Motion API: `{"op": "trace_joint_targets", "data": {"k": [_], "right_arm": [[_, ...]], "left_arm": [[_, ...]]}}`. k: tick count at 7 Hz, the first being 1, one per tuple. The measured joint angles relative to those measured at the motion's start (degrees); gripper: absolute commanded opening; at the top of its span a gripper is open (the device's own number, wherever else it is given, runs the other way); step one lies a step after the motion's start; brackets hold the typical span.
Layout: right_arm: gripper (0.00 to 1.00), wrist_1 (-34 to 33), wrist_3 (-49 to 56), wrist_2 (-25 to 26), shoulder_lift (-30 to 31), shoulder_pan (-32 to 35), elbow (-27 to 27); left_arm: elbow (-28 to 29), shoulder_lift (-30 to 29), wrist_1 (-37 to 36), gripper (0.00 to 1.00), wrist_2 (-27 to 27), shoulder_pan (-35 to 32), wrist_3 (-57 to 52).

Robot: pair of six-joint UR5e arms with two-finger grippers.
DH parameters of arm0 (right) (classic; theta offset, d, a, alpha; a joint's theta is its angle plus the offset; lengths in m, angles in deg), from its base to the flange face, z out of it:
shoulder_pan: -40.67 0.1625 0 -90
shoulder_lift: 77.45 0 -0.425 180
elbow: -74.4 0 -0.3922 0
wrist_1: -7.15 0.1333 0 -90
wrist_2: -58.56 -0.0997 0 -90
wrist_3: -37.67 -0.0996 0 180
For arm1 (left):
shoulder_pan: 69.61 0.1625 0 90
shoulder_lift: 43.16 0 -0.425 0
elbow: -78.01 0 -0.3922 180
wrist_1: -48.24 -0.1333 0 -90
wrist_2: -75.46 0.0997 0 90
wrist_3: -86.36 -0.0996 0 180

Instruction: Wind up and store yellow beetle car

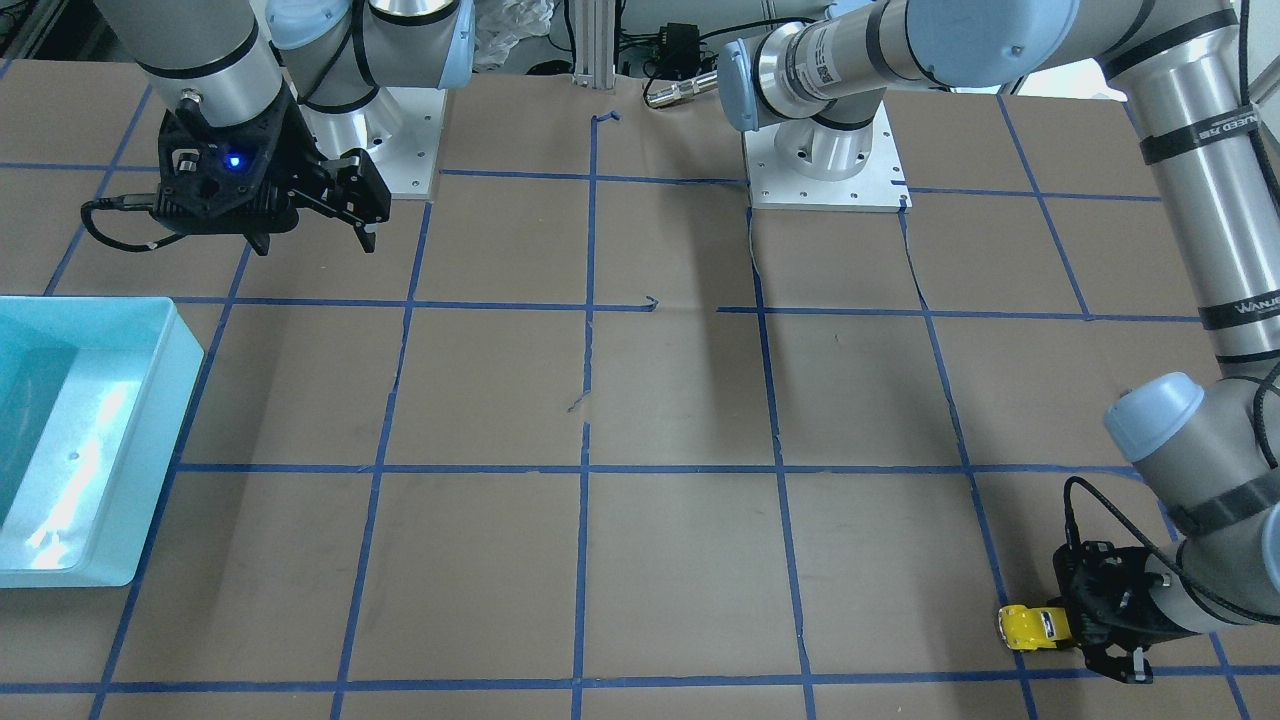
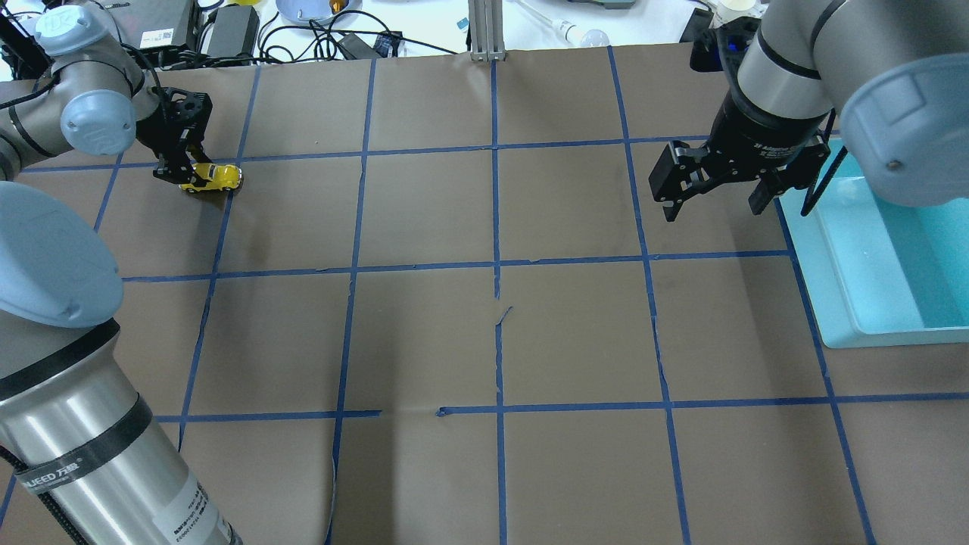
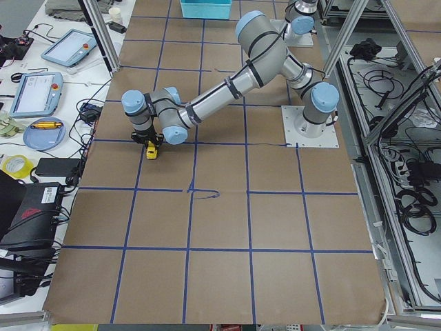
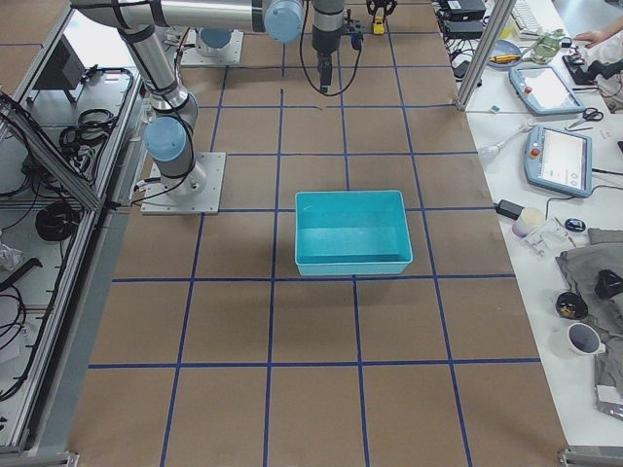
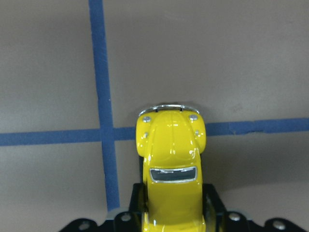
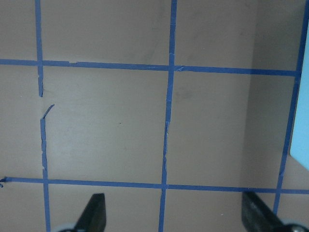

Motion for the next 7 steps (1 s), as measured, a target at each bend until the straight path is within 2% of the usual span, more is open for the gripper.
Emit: {"op": "trace_joint_targets", "data": {"k": [4,5,6,7], "right_arm": [[1.0,0.0,-0.11,0.01,-0.2,0.0,-0.07],[1.0,0.0,-0.08,0.08,-0.21,0.0,-0.07],[1.0,0.0,-0.03,0.18,-0.29,0.0,-0.08],[1.0,0.02,0.01,0.39,-0.32,0.0,-0.08]], "left_arm": [[-0.05,0.12,0.05,0.0,-0.05,0.81,-0.9],[0.05,0.09,0.08,0.67,-0.05,0.83,-1.0],[0.08,0.11,0.07,0.89,-0.05,0.84,-0.99],[0.12,-0.1,0.07,0.92,-0.03,0.84,-0.77]]}}
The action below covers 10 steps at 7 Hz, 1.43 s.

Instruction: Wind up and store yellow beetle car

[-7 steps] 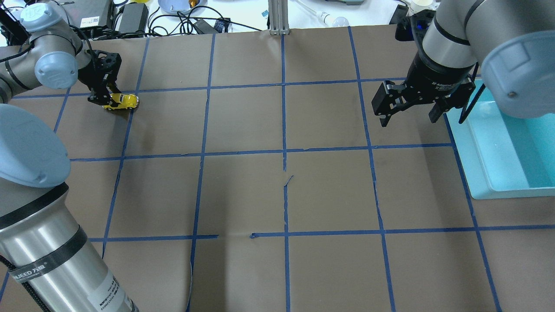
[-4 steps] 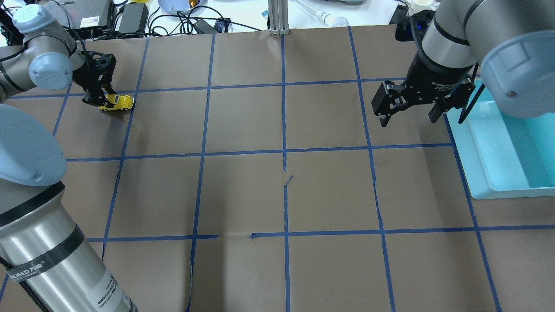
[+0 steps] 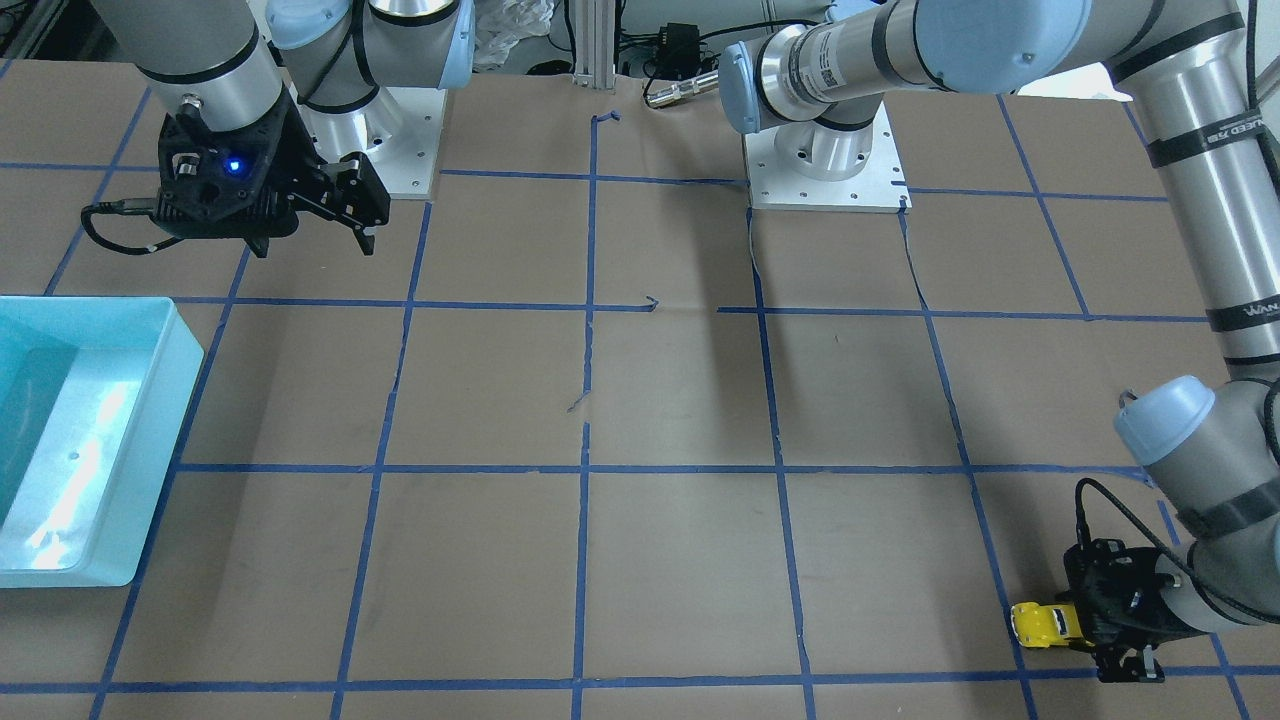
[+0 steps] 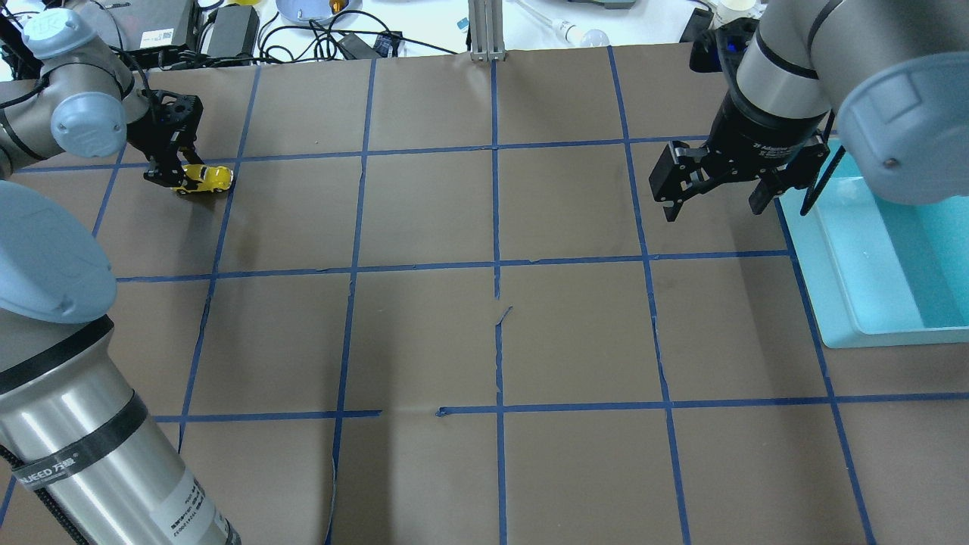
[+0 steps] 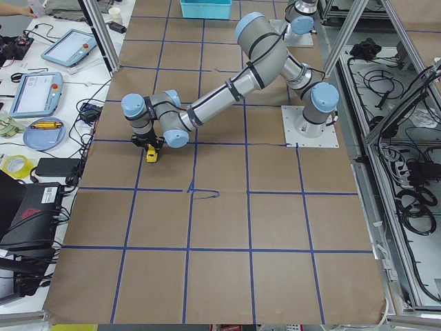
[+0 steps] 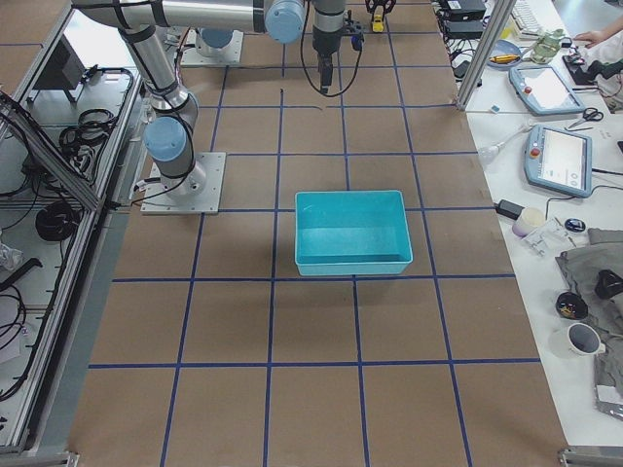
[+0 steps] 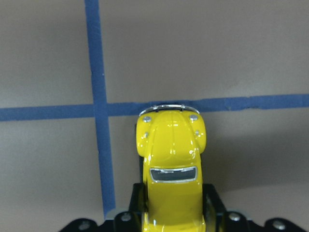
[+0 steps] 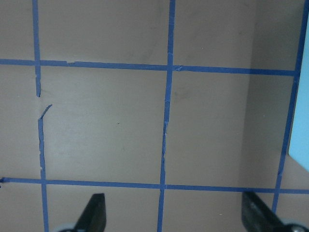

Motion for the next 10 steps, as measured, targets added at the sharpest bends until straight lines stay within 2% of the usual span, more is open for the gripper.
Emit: {"op": "trace_joint_targets", "data": {"k": [7,10], "right_arm": [[1.0,-0.15,-0.5,-0.6,-0.27,-0.21,-0.08],[1.0,-0.24,-0.15,-0.46,-2.55,-0.89,-0.24]], "left_arm": [[0.3,0.09,0.03,0.92,0.13,-0.01,1.06],[0.29,0.1,0.03,0.92,0.15,-0.01,1.41]]}}
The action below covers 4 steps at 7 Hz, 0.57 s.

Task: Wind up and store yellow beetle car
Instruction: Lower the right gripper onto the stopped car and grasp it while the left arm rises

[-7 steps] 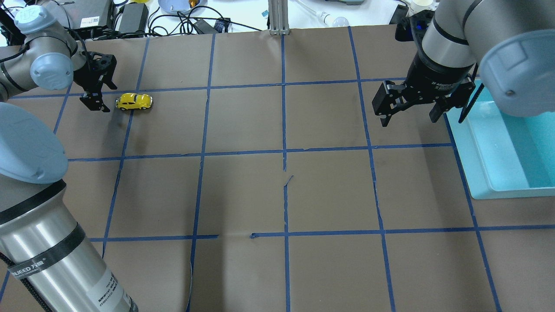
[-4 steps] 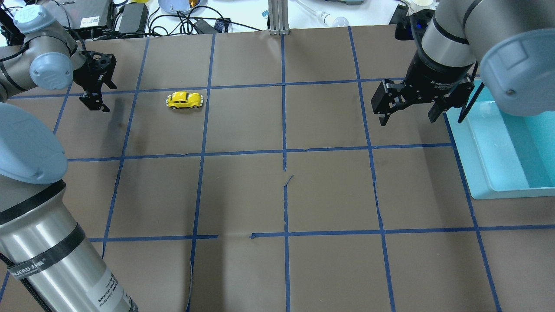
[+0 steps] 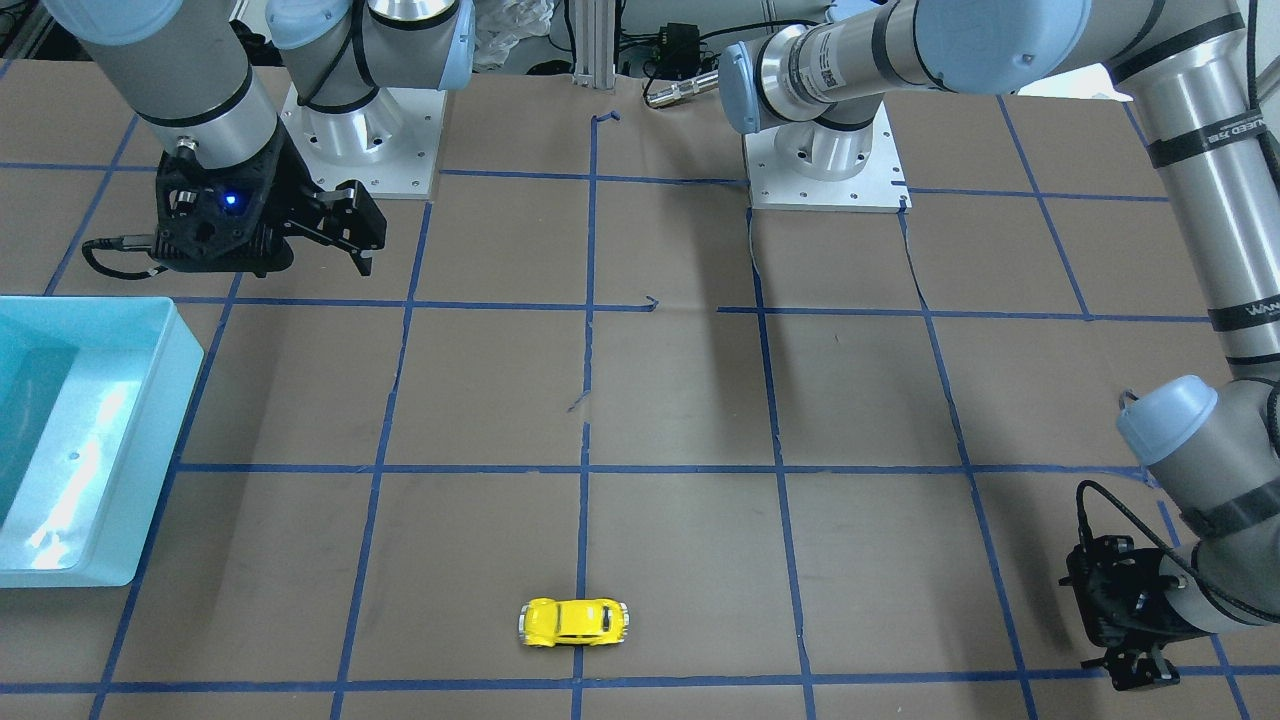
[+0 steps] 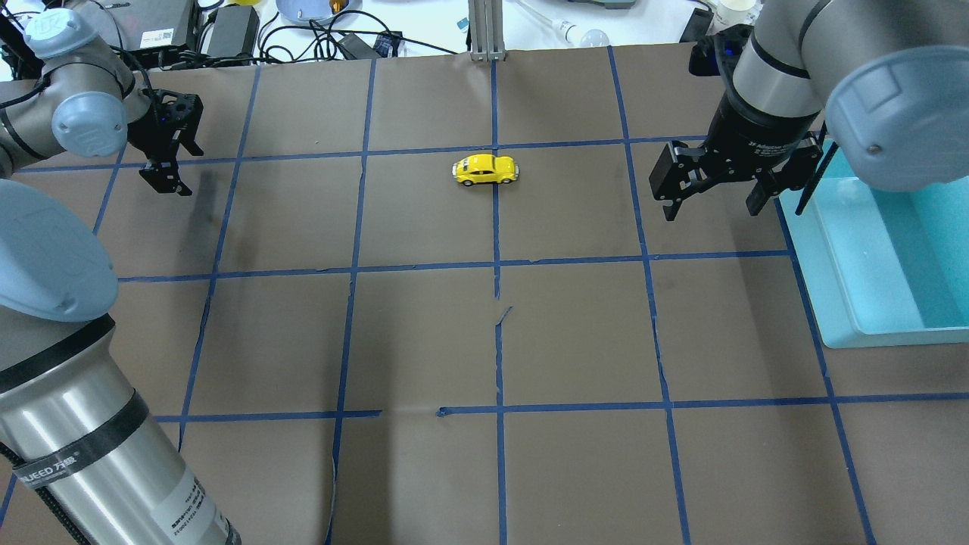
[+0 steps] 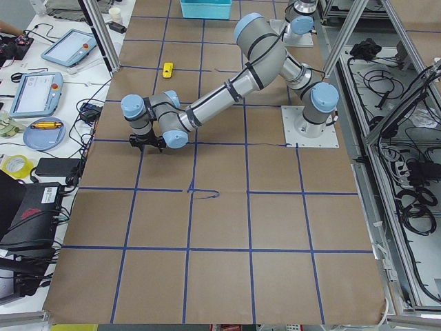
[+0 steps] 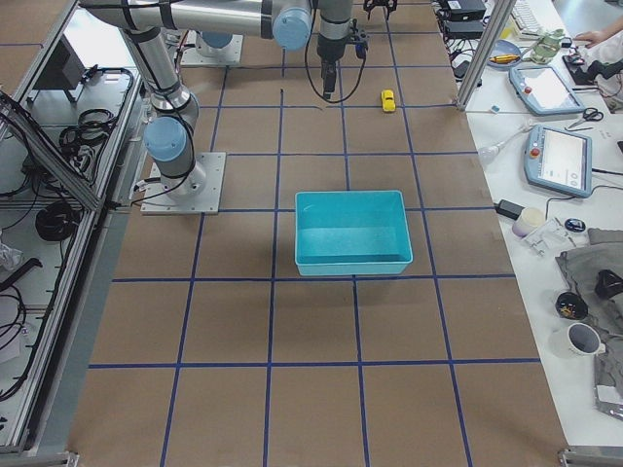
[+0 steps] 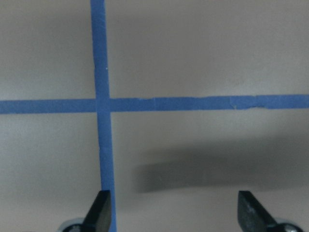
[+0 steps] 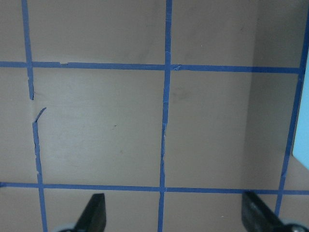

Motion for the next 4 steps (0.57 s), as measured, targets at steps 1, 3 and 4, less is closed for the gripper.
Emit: {"op": "trace_joint_targets", "data": {"k": [1,3,4], "right_arm": [[1.0,-0.15,0.06,0.2,-0.31,-0.12,-0.14],[1.0,-3.38,0.53,1.74,-0.44,-0.16,-0.16],[1.0,-5.54,1.93,1.92,-0.81,-0.16,-0.25]], "left_arm": [[0.0,0.04,0.0,0.92,0.02,0.0,0.05],[-0.03,0.44,0.02,0.92,0.13,-0.02,1.47],[-0.16,1.15,0.27,0.92,0.16,-0.25,3.5]]}}
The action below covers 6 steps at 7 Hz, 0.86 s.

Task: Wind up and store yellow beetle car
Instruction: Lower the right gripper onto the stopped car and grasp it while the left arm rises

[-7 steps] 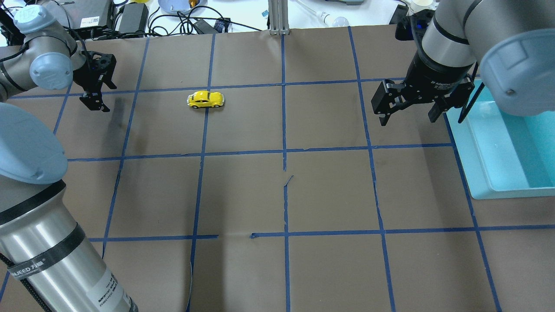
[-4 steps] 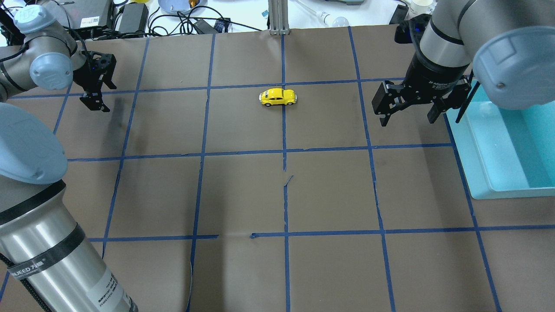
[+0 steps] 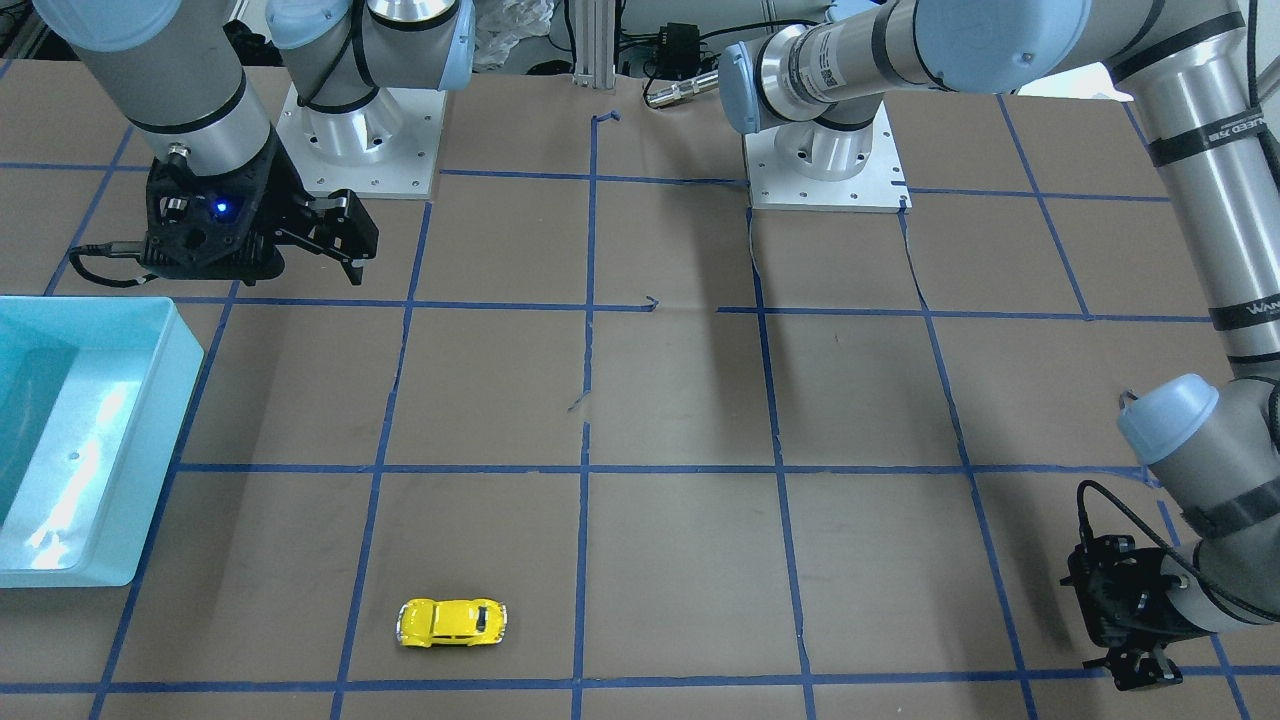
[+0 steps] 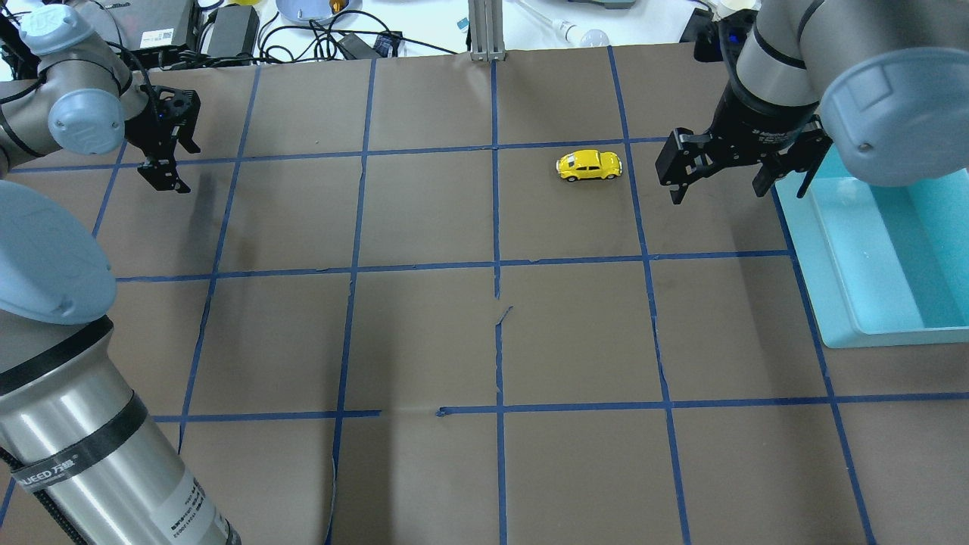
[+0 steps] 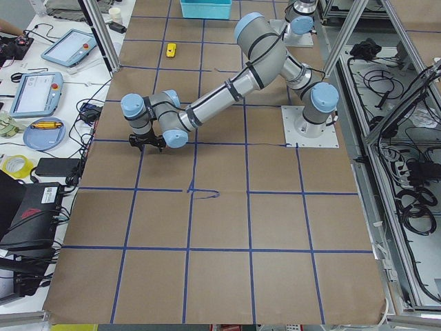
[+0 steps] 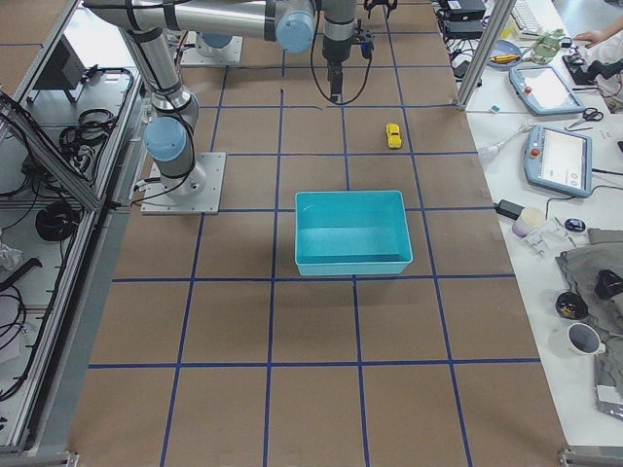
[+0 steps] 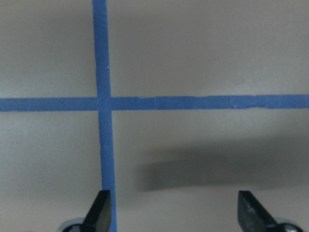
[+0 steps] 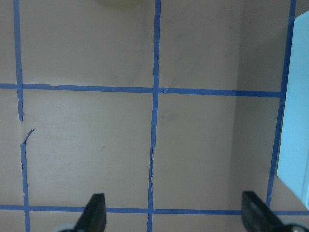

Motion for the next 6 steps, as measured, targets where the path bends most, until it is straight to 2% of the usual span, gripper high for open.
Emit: {"op": "trace_joint_targets", "data": {"k": [1,3,4,6], "right_arm": [[1.0,-2.44,2.63,-0.05,-1.26,0.01,-0.11],[1.0,-12.9,10.44,-0.16,-6.22,0.0,-0.26],[1.0,-18.15,18.32,-0.2,-8.88,0.0,-0.36],[1.0,-25.65,32.36,-0.49,-14.8,0.0,-0.39]], "left_arm": [[-0.3,1.31,1.25,0.92,0.01,-0.71,3.66],[-2.09,6.58,6.29,0.96,0.07,-3.68,16.38],[-3.72,10.3,8.23,1.0,0.07,-5.33,23.53],[-7.1,17.84,11.23,1.0,0.02,-8.2,40.02]]}}
